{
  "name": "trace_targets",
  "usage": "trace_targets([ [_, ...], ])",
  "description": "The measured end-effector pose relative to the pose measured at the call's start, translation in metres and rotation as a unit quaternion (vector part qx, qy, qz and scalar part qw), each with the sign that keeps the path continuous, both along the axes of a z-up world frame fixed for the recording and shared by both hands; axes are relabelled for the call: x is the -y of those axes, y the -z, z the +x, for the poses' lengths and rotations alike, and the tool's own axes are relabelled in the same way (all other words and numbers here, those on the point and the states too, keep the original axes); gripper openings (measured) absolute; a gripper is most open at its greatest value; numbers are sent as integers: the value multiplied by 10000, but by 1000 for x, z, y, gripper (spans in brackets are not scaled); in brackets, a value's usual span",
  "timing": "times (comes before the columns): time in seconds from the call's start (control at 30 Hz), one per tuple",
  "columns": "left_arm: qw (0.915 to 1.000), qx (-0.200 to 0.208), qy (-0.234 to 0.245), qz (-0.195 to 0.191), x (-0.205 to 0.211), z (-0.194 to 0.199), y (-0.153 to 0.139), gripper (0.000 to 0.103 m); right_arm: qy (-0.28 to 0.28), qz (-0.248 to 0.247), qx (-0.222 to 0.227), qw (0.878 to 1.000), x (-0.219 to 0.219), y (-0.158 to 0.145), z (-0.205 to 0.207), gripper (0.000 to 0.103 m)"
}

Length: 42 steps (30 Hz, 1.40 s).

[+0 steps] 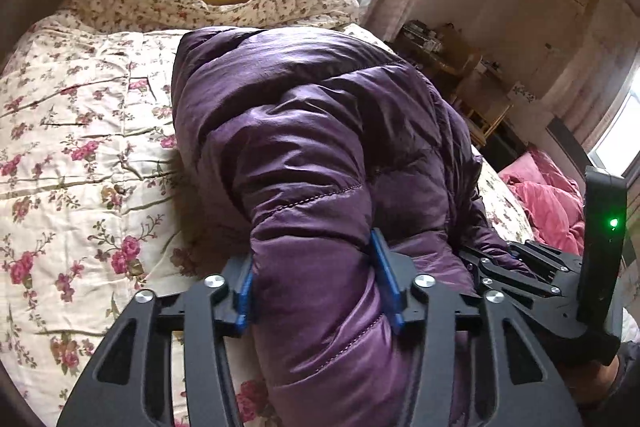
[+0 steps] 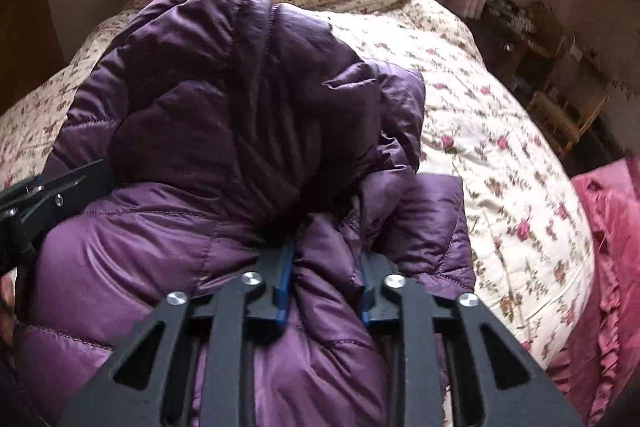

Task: Fold large clothes

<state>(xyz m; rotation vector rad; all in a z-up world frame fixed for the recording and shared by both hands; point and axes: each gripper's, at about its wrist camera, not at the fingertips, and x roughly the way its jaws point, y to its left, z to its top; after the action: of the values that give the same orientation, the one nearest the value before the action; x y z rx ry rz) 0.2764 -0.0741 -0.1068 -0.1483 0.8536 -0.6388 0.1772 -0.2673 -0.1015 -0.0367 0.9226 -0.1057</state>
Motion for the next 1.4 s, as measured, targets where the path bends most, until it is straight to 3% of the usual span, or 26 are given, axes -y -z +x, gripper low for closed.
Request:
trace_targets([
  [0.37, 9995, 29, -236, -193, -50, -17, -16, 42, -513, -391, 253, 9976, -53, -21, -16, 14],
  [0.6, 9958, 357, -828, -131, -126, -43, -37, 42, -1308, -543, 513, 9886, -132, -36, -29, 14],
  [0.97, 9819, 694, -1747, 233, -244, -82, -62, 42, -2266, -997, 781, 9657, -270, -42, -49, 14],
  [1.07, 9765, 640, -2028, 363, -268, -88, -62, 42, -2474, -1135, 762, 9592, -299, -35, -51, 14],
  [1.17, 9713, 296, -2282, 607, -280, -89, -42, 44, -2541, -1402, 699, 9544, -319, -17, -50, 14],
  [1.23, 9664, 46, -2493, 625, -284, -88, -23, 51, -2519, -1521, 709, 9531, -321, -5, -50, 14],
  [1.4, 9589, 257, -2704, 824, -265, -91, -11, 56, -2396, -1519, 672, 9566, -321, 28, -40, 14],
])
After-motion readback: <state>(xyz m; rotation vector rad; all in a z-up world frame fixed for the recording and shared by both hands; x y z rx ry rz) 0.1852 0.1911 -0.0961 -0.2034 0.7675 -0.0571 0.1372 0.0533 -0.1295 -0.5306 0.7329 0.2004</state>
